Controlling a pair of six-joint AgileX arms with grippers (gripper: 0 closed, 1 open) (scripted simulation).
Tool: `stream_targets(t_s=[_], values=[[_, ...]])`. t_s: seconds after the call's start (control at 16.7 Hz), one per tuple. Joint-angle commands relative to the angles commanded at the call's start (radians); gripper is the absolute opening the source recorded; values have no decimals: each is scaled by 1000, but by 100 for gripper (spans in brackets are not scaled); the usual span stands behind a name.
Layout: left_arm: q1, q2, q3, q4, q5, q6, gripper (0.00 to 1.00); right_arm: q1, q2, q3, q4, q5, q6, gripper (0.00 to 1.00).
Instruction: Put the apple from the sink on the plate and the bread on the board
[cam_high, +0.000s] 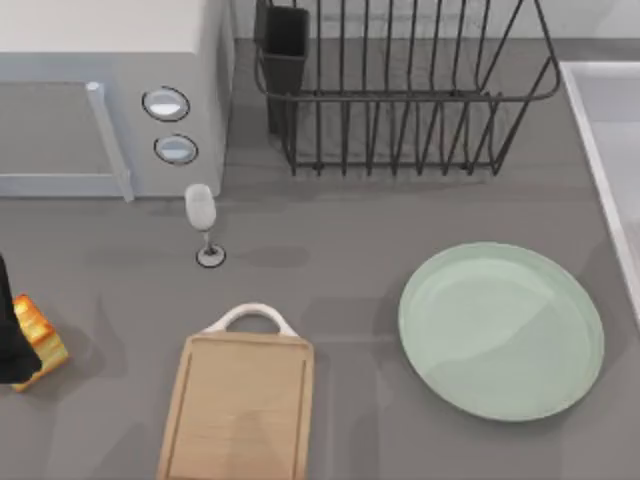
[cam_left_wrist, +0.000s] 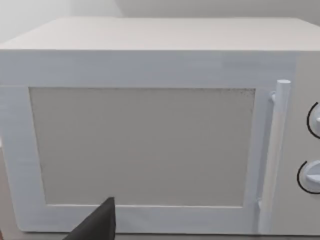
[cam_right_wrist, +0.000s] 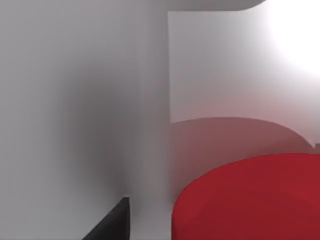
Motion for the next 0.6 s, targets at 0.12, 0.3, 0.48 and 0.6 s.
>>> stream_targets(t_s=[0.12, 0.3, 0.48, 0.6], values=[[0, 0, 0, 0, 0, 0, 100, 0, 0, 0, 0, 0, 0, 70], [0, 0, 0, 0, 0, 0, 100, 0, 0, 0, 0, 0, 0, 47], [0, 0, 0, 0, 0, 0, 100, 0, 0, 0, 0, 0, 0, 25], [0, 0, 0, 0, 0, 0, 100, 0, 0, 0, 0, 0, 0, 10]])
